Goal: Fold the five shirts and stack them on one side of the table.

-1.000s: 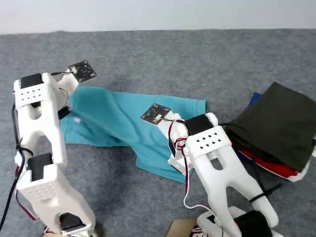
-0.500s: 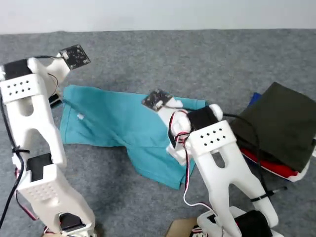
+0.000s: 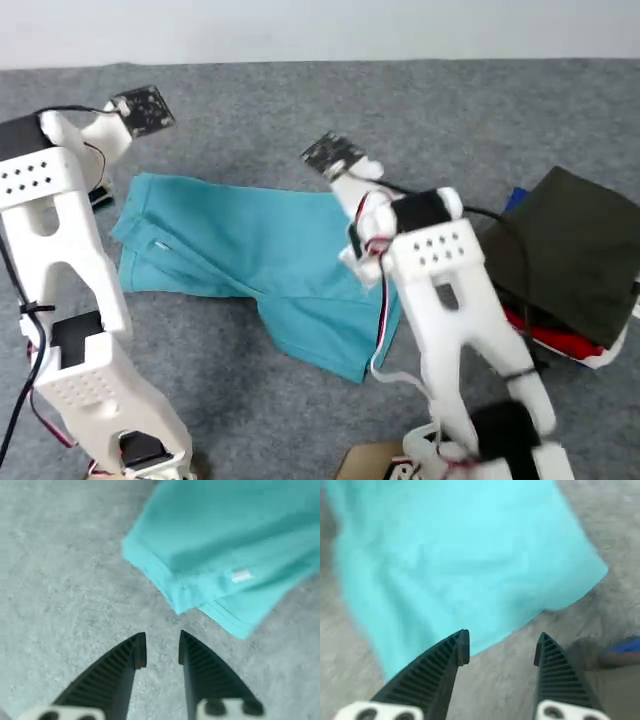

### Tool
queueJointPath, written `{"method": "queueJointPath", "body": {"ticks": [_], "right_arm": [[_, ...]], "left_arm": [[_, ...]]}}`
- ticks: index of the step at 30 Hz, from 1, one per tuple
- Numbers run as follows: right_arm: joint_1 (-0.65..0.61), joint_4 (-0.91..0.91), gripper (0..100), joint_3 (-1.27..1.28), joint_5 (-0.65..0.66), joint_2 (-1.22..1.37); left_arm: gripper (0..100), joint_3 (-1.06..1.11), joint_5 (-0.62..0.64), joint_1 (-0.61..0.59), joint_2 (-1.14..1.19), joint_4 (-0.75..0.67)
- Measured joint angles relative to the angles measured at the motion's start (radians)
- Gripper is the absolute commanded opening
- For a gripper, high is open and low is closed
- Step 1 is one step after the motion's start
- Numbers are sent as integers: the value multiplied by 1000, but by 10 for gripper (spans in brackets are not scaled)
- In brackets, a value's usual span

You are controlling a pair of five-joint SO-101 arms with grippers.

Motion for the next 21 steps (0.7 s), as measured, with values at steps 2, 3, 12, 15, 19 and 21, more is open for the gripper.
{"method": "queueJointPath", "body": {"ticks": [2, 3, 12, 15, 19, 21], "right_arm": [[37, -81, 136, -2, -3, 86], [48, -117, 102, -15, -3, 132], [141, -206, 14, -313, -3, 577], [163, -170, 14, -459, -3, 707], [175, -124, 13, -684, 21, 855], [175, -101, 13, -799, 48, 924]], "left_arm": [[67, 15, 77, 0, 14, -57], [49, 18, 117, 0, 17, -75], [9, 21, 331, 0, 17, -98], [9, 21, 362, 0, 17, -98], [9, 21, 385, 0, 17, -98], [9, 21, 388, 0, 17, -98]]}}
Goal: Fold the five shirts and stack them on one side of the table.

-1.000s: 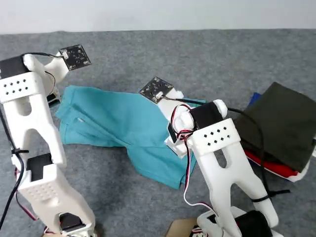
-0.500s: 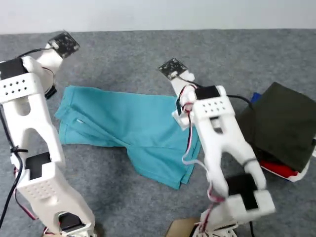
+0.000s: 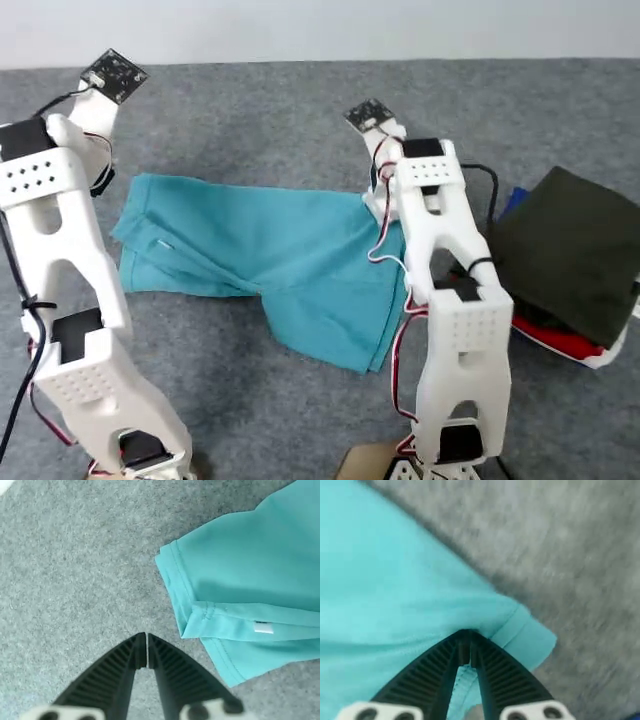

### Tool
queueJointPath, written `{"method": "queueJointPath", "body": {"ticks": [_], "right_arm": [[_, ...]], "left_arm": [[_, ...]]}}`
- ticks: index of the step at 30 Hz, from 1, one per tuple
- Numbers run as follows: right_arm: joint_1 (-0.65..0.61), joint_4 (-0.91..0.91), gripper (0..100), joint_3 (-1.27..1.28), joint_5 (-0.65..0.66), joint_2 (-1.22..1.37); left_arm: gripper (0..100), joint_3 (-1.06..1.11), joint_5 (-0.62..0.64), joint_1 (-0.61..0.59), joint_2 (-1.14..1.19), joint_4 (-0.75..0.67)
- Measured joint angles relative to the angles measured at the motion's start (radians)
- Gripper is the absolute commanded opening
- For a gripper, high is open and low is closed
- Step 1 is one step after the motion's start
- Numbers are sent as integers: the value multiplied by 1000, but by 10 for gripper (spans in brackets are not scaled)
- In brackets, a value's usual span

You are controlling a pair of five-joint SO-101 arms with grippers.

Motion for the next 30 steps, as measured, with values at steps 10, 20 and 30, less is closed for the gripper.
{"method": "queueJointPath", "body": {"ticks": [10, 20, 30], "right_arm": [[0, 230, 16, -526, 21, 270], [-2, 502, 110, -818, 0, 275], [-81, 502, 32, -546, -6, 184]], "left_arm": [[10, 0, 0, 0, 0, 0], [64, 2, -8, 38, 14, 109], [62, 9, 110, 46, 244, -51]]}}
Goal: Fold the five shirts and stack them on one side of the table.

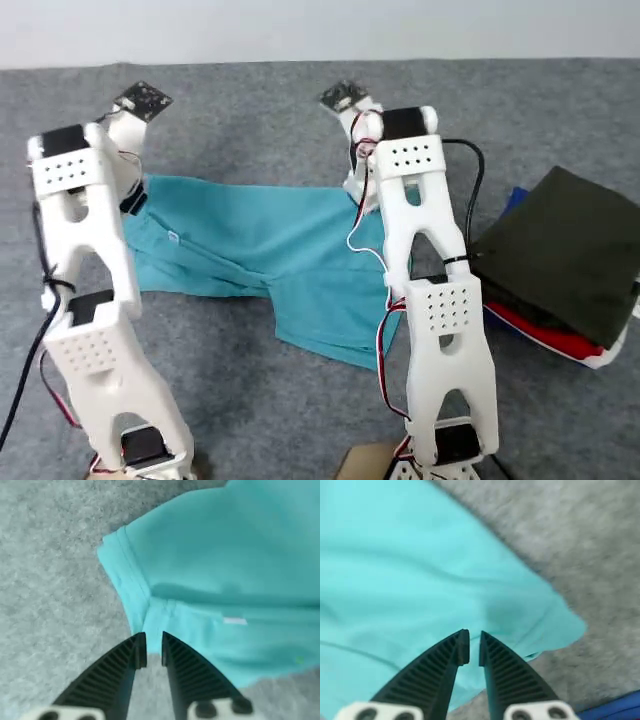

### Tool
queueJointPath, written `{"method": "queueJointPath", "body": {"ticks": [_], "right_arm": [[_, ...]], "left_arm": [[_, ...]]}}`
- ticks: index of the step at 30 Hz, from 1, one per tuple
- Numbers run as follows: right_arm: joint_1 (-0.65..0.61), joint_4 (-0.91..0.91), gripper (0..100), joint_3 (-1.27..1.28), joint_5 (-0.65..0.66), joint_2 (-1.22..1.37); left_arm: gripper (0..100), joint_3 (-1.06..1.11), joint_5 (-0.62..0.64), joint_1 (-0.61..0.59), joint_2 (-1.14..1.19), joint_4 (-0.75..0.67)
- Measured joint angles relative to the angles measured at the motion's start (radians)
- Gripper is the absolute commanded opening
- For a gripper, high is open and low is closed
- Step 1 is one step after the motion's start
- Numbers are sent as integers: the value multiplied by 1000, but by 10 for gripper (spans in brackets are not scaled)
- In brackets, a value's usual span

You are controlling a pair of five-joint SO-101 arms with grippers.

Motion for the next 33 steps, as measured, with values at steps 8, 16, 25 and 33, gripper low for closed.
{"method": "queueJointPath", "body": {"ticks": [8, 16, 25, 33], "right_arm": [[-14, 0, 30, 68, 0, -72], [-14, 0, 30, 68, 0, -109], [-14, 0, 29, 68, 0, -109], [-14, 0, 29, 74, 0, -141]], "left_arm": [[56, 0, 46, -3, 178, -15], [10, 11, -63, -84, 147, 230], [10, 158, -161, -123, -155, 242], [11, 164, -51, -28, -110, 71]]}}
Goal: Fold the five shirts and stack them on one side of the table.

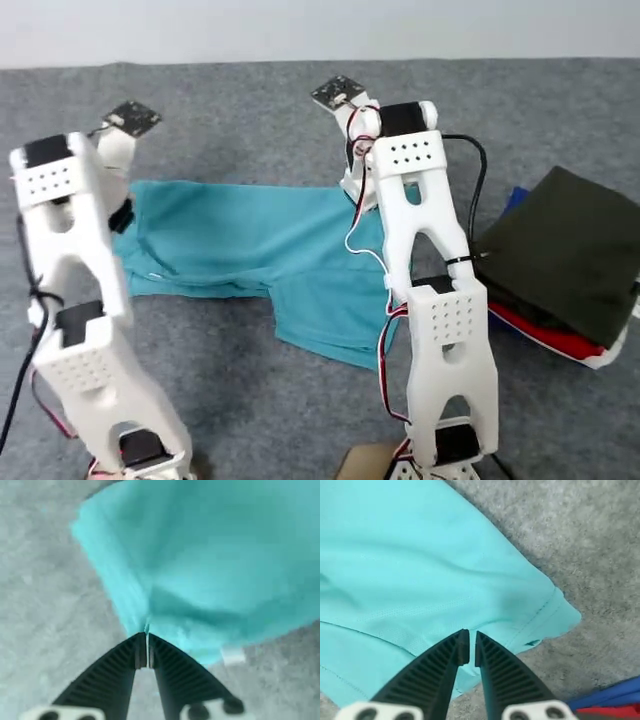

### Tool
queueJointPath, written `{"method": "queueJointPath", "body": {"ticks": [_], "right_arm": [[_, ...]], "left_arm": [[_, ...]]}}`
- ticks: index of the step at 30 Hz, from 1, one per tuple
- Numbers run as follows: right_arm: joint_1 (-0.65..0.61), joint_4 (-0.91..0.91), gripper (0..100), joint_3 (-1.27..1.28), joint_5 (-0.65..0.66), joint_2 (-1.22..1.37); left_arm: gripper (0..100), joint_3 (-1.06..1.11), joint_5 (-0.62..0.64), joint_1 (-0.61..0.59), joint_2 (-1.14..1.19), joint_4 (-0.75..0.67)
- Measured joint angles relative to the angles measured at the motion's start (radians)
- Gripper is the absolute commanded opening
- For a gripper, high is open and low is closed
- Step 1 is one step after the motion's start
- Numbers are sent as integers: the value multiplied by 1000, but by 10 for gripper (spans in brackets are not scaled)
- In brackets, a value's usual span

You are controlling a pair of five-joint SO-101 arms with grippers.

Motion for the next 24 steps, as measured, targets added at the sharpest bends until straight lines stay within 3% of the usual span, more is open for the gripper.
{"method": "queueJointPath", "body": {"ticks": [8, 13, 24], "right_arm": [[2, 0, 29, 0, 0, -89], [2, 0, 29, 0, 0, -92], [2, 0, 29, 0, 0, -95]], "left_arm": [[9, 0, 31, 6, 193, -2], [8, 3, -20, -25, 190, 147], [8, 18, -46, -98, 34, 172]]}}
